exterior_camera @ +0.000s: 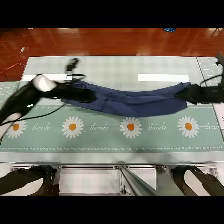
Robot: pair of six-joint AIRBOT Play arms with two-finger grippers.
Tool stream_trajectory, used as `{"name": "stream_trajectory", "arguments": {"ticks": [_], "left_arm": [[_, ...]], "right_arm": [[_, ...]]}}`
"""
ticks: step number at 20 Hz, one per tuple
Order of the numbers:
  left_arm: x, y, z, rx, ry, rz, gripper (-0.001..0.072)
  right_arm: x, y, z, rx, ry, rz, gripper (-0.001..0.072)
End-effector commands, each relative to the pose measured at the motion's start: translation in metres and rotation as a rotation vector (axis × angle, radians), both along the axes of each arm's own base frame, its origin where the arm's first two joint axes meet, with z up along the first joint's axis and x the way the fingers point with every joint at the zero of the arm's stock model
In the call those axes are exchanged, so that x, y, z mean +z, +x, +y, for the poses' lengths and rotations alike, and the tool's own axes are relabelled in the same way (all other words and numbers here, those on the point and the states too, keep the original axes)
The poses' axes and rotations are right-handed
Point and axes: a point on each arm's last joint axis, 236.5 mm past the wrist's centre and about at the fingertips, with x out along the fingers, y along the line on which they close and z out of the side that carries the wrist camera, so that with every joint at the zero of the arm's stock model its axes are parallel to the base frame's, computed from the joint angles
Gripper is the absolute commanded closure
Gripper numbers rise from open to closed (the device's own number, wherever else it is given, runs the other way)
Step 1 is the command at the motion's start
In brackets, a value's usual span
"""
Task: Fold the shirts.
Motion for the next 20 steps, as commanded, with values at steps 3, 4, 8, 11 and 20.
{"name": "stream_trajectory", "arguments": {"ticks": [3, 4, 8, 11, 20], "left_arm": [[-0.035, -0.036, -0.156, -0.284, -0.003, 0.087, 0.0682], [-0.043, -0.044, -0.178, -0.316, -0.002, 0.097, 0.0682], [-0.081, -0.101, -0.224, -0.425, 0.048, 0.239, 0.0682], [-0.087, -0.12, -0.228, -0.481, 0.069, 0.258, 0.0681], [0.062, 0.046, -0.032, -0.117, 0.062, 0.029, 0.0682]], "right_arm": [[0.034, -0.058, 0.02, -0.029, -0.002, -0.086, 0.0685], [0.039, -0.063, 0.021, -0.033, -0.001, -0.097, 0.0685], [0.048, -0.072, 0.027, -0.035, 0.016, -0.113, 0.0685], [0.049, -0.069, 0.026, -0.047, 0.015, -0.124, 0.0685], [0.035, -0.026, 0.091, 0.081, 0.132, -0.091, 0.0685]]}}
